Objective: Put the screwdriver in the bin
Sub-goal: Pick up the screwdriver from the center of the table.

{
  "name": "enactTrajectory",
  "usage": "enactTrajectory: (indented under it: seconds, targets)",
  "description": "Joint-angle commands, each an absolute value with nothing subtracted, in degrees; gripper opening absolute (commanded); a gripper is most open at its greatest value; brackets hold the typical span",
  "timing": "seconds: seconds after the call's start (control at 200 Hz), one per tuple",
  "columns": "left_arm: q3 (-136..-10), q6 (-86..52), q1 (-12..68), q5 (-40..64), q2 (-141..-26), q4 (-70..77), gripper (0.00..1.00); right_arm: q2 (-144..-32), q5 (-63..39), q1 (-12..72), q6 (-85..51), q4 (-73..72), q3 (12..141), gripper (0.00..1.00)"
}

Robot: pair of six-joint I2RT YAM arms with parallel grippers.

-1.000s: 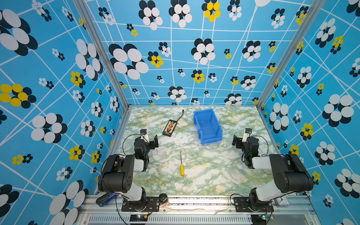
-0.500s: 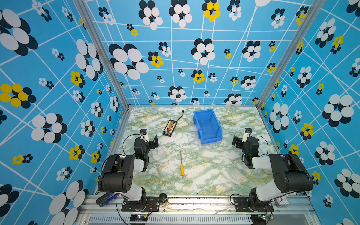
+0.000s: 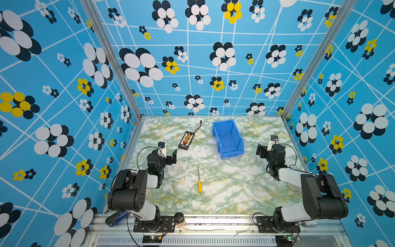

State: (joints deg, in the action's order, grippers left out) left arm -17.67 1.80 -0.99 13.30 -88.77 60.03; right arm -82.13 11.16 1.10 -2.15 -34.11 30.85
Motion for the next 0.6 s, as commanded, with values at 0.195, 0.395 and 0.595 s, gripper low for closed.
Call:
enactTrajectory:
  seconds: [0.195, 0.395, 0.595]
  targets:
    - [-20.43, 2.47, 0.34, 9.06, -88.24, 55.27, 0.99, -71.11, 11.67, 2.20, -9.13, 0.70, 44.86, 0.99]
    - [-27.90, 3.30, 1.53, 9.38, -81.20, 34.36, 0.99, -67.12, 12.99, 11.43, -10.69, 16.93, 51.79, 0.99]
    - [-42.97, 6.30, 3.28, 13.18, -76.57, 5.72, 0.99, -67.66, 12.87, 23.61, -14.50, 29.33, 57.19, 0.99]
